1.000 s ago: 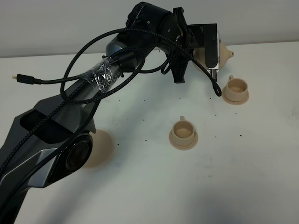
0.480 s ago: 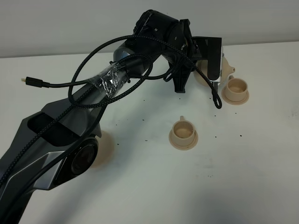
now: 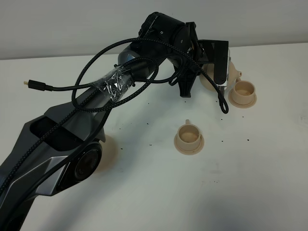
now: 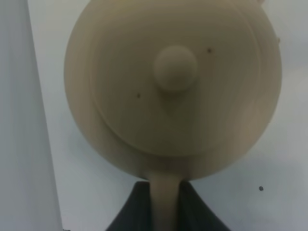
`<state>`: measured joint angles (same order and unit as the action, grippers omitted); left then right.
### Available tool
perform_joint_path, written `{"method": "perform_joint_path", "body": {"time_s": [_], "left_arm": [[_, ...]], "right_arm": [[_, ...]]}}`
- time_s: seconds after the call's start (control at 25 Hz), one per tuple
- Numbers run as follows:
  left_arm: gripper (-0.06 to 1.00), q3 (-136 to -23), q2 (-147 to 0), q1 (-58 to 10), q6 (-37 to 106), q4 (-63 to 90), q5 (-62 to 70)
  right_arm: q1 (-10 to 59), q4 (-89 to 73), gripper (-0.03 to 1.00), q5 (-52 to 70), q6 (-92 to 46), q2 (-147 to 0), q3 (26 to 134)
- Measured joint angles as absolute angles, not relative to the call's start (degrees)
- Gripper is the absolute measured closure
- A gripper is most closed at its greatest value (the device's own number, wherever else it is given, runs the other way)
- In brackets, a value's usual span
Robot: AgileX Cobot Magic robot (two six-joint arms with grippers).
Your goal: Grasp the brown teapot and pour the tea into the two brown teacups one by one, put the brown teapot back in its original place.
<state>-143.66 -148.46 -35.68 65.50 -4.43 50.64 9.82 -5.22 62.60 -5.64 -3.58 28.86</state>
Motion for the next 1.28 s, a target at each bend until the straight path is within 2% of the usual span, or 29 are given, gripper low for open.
{"method": "perform_joint_path", "body": {"time_s": [0.92,1.28], "left_arm": [[0.82,-143.66,-148.46,-35.84,65.55,-7.69,51.88],[0.82,-143.66,-148.46,-35.84,65.62,-9.02,47.62]], "right_arm": [[9.82,-5.22,0.73,62.60,-5.64,-3.58,28.86],[9.82,-5.22,0.73,62.60,-5.64,-3.58,28.86]]}}
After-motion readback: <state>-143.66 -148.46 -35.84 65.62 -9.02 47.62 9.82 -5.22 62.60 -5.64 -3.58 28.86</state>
